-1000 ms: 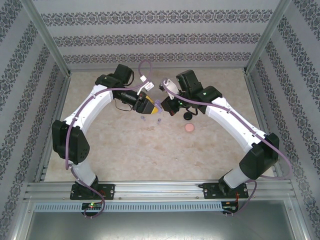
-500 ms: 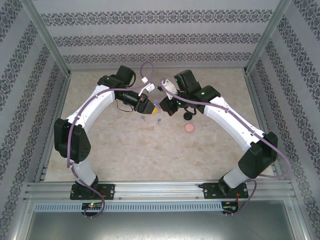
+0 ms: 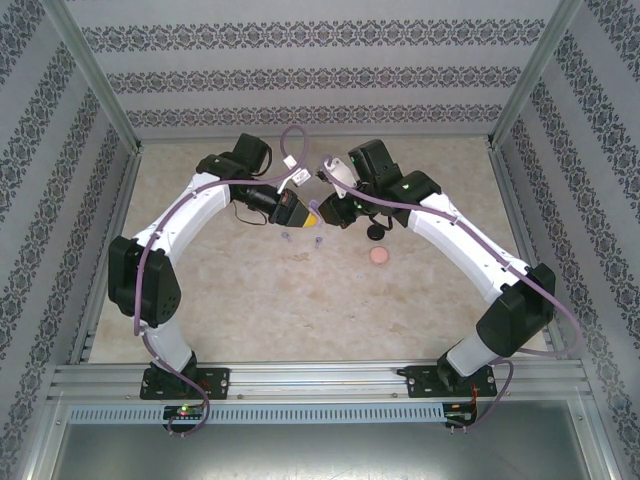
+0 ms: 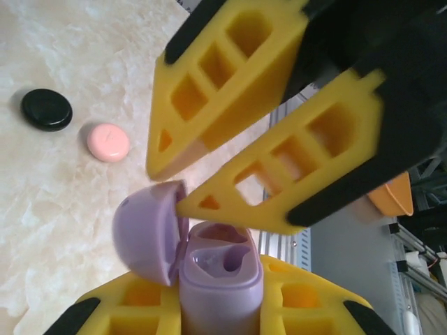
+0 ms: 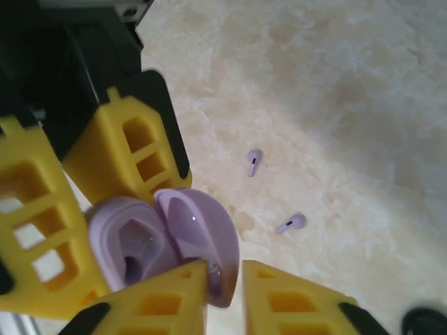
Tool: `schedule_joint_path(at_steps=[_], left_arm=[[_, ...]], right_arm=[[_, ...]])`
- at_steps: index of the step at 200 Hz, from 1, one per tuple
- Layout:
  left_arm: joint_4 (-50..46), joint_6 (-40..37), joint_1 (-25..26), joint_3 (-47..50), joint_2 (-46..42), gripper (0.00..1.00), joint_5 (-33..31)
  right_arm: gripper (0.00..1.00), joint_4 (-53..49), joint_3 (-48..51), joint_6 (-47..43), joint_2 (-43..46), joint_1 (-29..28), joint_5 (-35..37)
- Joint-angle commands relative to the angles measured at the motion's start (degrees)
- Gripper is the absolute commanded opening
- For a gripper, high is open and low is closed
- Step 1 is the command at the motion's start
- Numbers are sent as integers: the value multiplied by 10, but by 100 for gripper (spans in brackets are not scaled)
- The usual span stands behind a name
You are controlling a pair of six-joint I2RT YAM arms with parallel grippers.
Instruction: Insert the wireless bluetooth earbuds into the charging case
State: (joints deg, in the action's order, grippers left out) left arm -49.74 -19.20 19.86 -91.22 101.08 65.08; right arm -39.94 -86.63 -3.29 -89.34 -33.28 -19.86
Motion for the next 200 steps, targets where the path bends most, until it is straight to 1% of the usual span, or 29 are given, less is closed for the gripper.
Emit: schedule_joint_path(at_steps=[1,5,9,22,37,48,68,78,97,114,128,166,200], left_arm=[[104,60,-27,47,-43,0,-16],[125,73,-34,57,-52,0,-19],[147,88,-41,70,-61,0,-21],[216,128,-60,108,-93,0,-36],[293,170,-79,154,-132,0,-70],[350,201,-90,188,-162,0,-96],[459,259,-102,264,-220,0,-172],[512,281,-105,300,-252,0,-211],[584,313,-106,351,-301,0,-286],[624,334,-105,383,-334,0,-329],[646,349,-106,401,-354,0,-347],[685,382,-106,426,-383,0,-374],[699,400,-107,431,-401,0,-397]], right_arm=[[38,23,-14,43,38,17,-21],[43,27,-7,51,44,22,-29],[46,32,-1,59,52,25,-34],[49,45,24,84,74,31,-43],[58,57,48,116,90,32,-46],[62,57,59,140,88,31,-41],[66,61,74,184,67,19,-9],[66,60,74,199,47,9,14],[66,54,61,226,-5,-9,44],[66,49,38,243,-61,-25,58],[66,31,4,248,-109,-41,87],[65,-18,-100,250,-238,-62,126],[63,-69,-204,245,-336,-76,153]])
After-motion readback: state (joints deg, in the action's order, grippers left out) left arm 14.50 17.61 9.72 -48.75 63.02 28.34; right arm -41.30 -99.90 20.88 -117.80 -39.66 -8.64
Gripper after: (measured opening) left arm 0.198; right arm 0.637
